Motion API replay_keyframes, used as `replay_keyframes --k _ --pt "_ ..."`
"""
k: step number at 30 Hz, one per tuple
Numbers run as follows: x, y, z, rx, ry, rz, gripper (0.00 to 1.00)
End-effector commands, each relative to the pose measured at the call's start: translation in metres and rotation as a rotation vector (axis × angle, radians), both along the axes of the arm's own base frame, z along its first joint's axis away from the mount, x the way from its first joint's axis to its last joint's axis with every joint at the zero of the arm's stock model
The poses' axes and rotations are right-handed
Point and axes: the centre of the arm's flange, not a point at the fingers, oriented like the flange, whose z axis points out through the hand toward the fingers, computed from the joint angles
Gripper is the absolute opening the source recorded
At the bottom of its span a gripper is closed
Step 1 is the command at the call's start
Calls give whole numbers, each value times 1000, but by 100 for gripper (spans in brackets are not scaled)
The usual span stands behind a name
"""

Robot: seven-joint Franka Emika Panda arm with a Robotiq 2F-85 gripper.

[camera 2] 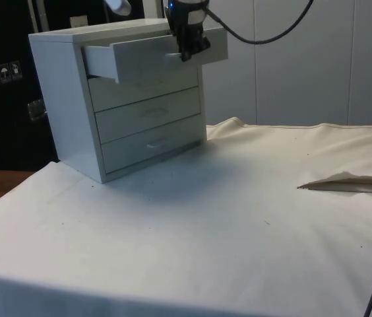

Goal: Open the drawer, then close it.

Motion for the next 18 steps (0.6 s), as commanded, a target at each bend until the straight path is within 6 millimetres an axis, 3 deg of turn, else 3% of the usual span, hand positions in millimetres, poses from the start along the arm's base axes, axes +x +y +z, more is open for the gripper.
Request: replay_keyframes --k 1,18 --pt "-6 2 1 -5 -2 -1 0" --pt "-45 20 2 1 16 10 0"
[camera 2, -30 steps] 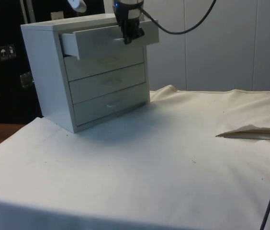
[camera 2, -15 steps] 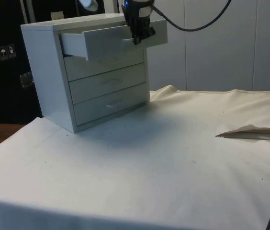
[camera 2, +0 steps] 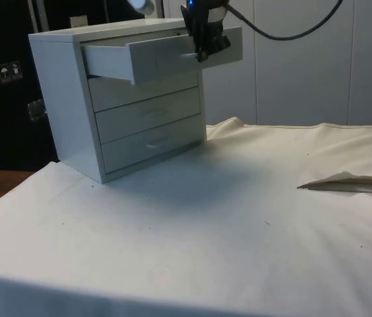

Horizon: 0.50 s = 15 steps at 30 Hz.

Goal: Open the drawer, then close it.

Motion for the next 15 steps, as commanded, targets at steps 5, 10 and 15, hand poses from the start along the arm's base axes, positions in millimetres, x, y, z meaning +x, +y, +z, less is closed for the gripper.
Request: replay_keyframes --k 5,10,15 --pt "-11 3 1 -2 -1 -1 0" --pt "-19 7 1 -1 -2 4 0" --pt "-21 11 0 -2 -4 8 0"
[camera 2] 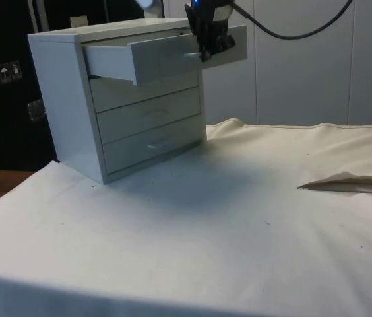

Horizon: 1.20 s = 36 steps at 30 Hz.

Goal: Open the drawer, then close it.

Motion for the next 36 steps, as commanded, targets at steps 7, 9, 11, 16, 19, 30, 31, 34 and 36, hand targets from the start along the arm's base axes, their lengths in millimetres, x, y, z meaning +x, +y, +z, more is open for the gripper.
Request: replay_keyframes --k 7,9,11,16,19,30,31,34,36 --pt "-1 1 -1 0 0 0 0" --pt "-5 3 -1 1 0 0 0" --pt "-4 2 -1 1 0 1 0" --pt "-3 2 -1 1 0 -1 0" --pt "-2 2 -1 1 -1 -2 3" --pt "-1 2 -1 1 0 0 67" --pt "-1 2 -1 1 -1 -1 72" --pt "-1 2 -2 1 0 -1 87" --pt "-3 3 -3 1 0 -2 92"
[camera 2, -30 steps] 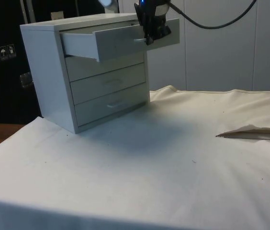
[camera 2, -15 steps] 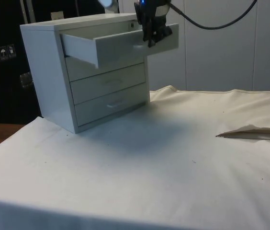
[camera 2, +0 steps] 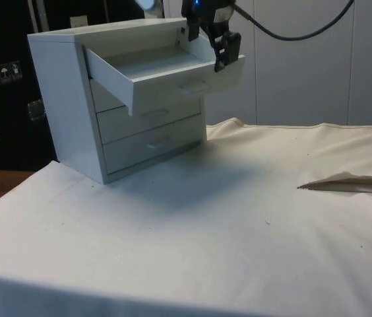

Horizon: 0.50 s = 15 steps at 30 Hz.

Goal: Open the drawer, then close it.

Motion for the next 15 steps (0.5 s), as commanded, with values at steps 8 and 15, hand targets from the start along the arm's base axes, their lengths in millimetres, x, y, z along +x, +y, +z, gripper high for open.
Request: replay_keyframes --k 8,15 --pt "-17 12 -20 -2 4 -7 100" --pt "-32 16 -43 5 25 -10 100"
